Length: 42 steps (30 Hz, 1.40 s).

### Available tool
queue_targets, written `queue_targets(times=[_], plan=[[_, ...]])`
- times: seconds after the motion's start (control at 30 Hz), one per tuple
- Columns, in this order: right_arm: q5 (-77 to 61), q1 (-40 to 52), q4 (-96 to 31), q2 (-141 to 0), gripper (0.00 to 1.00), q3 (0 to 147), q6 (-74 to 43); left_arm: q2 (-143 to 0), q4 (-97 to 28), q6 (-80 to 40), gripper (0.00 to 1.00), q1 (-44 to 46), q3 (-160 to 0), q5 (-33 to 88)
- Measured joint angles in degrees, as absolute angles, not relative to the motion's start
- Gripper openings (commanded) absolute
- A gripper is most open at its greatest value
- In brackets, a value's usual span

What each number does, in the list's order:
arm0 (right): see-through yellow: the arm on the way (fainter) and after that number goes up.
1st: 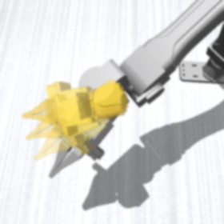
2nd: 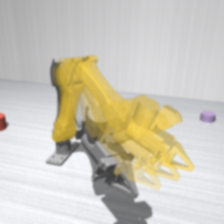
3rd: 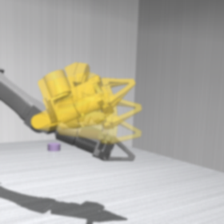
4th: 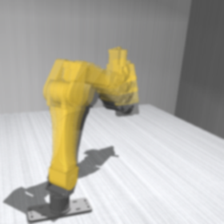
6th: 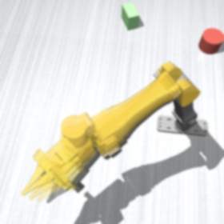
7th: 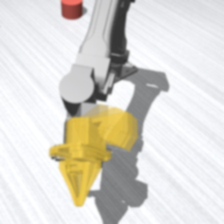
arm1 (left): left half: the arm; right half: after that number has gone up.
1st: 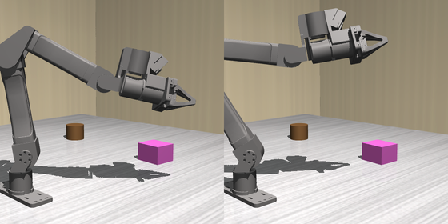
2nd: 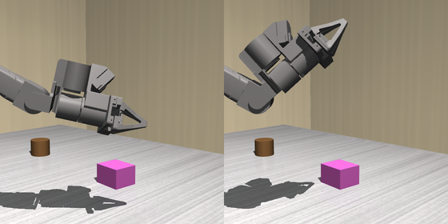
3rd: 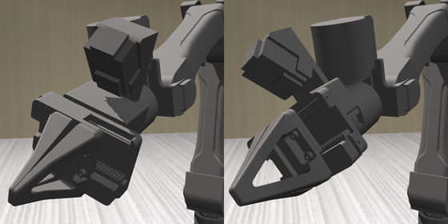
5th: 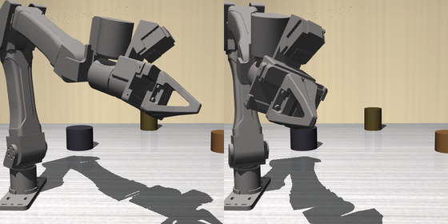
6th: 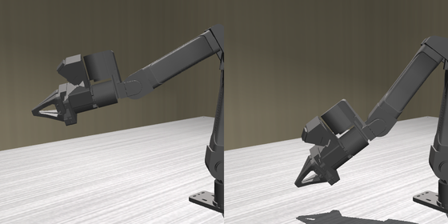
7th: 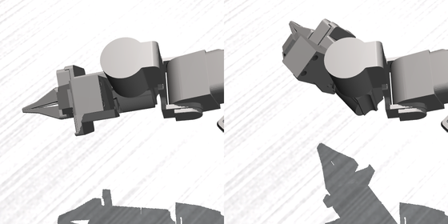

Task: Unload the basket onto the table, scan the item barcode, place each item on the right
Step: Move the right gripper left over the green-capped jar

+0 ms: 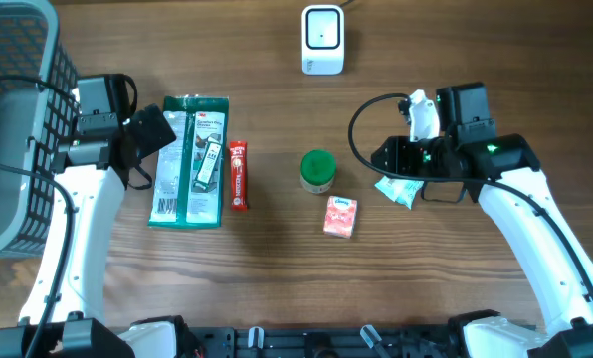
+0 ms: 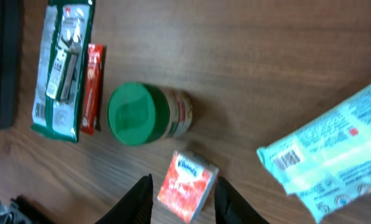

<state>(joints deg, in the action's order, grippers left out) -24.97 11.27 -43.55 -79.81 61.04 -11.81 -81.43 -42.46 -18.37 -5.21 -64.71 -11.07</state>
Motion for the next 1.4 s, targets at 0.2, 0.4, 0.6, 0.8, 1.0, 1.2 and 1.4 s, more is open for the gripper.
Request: queue_targets(times=[0.2, 0.4, 0.6, 0.8, 1.0, 1.2, 1.4], plan=[[-24.77, 11.27, -41.19, -79.81, 0.37, 58.11, -12.38, -81.43, -42.46, -18.37, 1.0, -5.21, -64.71, -11.07], [-24.73, 11.27, -39.72, -79.92, 0.39, 57.41, -12.43, -81.43, -42.48, -18.37, 1.0, -5.21, -64.71, -11.07], [-24.73, 11.27, -38.87, -79.92, 0.39, 57.41, -12.58, -81.43, -42.48, -18.37, 1.0, -5.21, -64.71, -11.07], [-24.73, 11.27, -38.92, -79.92, 0.4, 57.39, -12.53, -81.43, -42.46, -18.37, 1.0, -5.21, -64.71, -11.07], [-24.77, 11.27, -40.36, -79.9, 0.43, 57.84, -11.7, -81.43, -42.48, -18.37, 1.0, -5.21, -64.71, -11.07], [-24.77, 11.27, -46.74, -79.57, 0.46, 63.81, -11.35, -81.43, -42.48, -18.37, 1.0, -5.21, -64.71, -11.07], [-24.77, 11.27, -51.42, -79.24, 0.47, 69.28, -10.17, -81.43, -42.46, -18.37, 1.0, -5.21, -64.71, -11.07]])
